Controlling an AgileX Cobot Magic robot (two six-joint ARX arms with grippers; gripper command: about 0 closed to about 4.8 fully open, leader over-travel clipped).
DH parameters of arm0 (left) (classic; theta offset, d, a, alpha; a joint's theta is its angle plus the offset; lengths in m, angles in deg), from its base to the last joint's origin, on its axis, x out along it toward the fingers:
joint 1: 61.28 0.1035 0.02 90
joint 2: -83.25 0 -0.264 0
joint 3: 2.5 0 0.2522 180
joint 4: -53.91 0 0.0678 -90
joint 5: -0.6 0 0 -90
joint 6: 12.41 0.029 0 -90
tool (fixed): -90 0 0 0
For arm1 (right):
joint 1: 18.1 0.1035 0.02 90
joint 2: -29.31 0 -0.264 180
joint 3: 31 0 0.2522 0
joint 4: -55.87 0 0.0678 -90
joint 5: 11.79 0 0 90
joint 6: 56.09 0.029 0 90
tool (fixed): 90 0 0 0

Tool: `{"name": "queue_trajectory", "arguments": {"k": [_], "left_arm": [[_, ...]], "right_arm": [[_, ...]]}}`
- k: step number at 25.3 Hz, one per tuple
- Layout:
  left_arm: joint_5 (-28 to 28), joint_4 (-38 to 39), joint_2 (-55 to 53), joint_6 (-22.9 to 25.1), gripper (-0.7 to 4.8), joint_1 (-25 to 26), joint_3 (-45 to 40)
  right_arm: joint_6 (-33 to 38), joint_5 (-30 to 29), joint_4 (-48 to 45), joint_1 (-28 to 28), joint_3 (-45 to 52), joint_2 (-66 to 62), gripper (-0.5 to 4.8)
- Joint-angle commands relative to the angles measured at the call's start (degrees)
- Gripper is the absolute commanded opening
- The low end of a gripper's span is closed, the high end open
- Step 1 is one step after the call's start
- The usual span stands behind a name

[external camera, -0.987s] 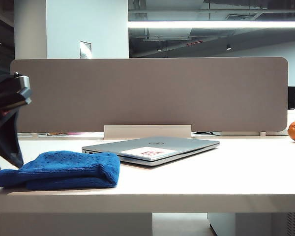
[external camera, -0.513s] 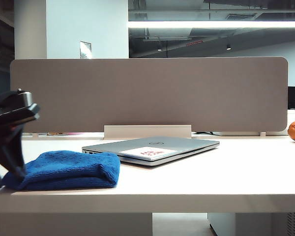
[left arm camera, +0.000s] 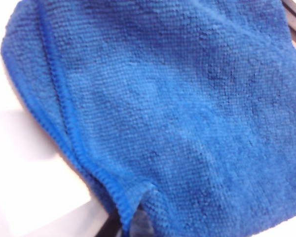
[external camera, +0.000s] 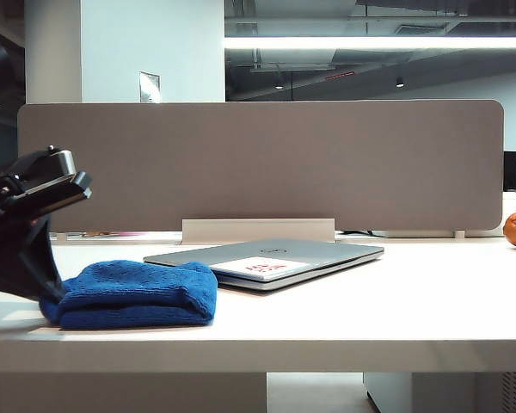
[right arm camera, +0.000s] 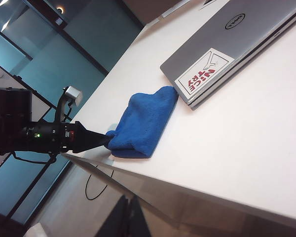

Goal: Pick up the blue rag and put it over the laptop.

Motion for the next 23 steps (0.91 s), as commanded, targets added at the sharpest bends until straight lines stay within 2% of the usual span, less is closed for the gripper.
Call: {"name": "queue_trajectory", "arguments": {"k": [1, 4, 6, 9, 13, 17, 23], "left_arm": [[2.82, -4.5, 0.15, 0.31, -0.06, 0.07, 0.09], [11.15, -13.84, 0.22, -0.55, -0.06, 0.04, 0.17], [14.01, -18.93, 0.22, -1.97, -0.06, 0.04, 0.17], [15.89, -27.63, 0.22, -5.64, -0.06, 0.04, 0.17], [17.0, -38.4, 0.22, -8.2, -0.06, 0.04, 0.31], [17.18, -37.77, 0.17, -9.2, -0.06, 0.04, 4.04], [16.94, -31.98, 0.13, -8.22, -0.06, 0.04, 12.61]], "right_arm": [[-0.22, 0.13, -0.94, -0.04, 0.17, 0.13, 0.0], [-0.22, 0.13, -0.94, -0.04, 0.17, 0.13, 0.0], [-0.22, 0.13, -0.92, -0.04, 0.17, 0.13, 0.0], [-0.22, 0.13, -0.94, -0.04, 0.17, 0.13, 0.0], [-0.22, 0.17, -0.94, -0.04, 0.17, 0.13, 0.0], [-0.22, 0.17, -0.94, -0.04, 0.17, 0.13, -0.01], [-0.22, 0.33, -0.94, -0.04, 0.17, 0.13, 0.0]]}}
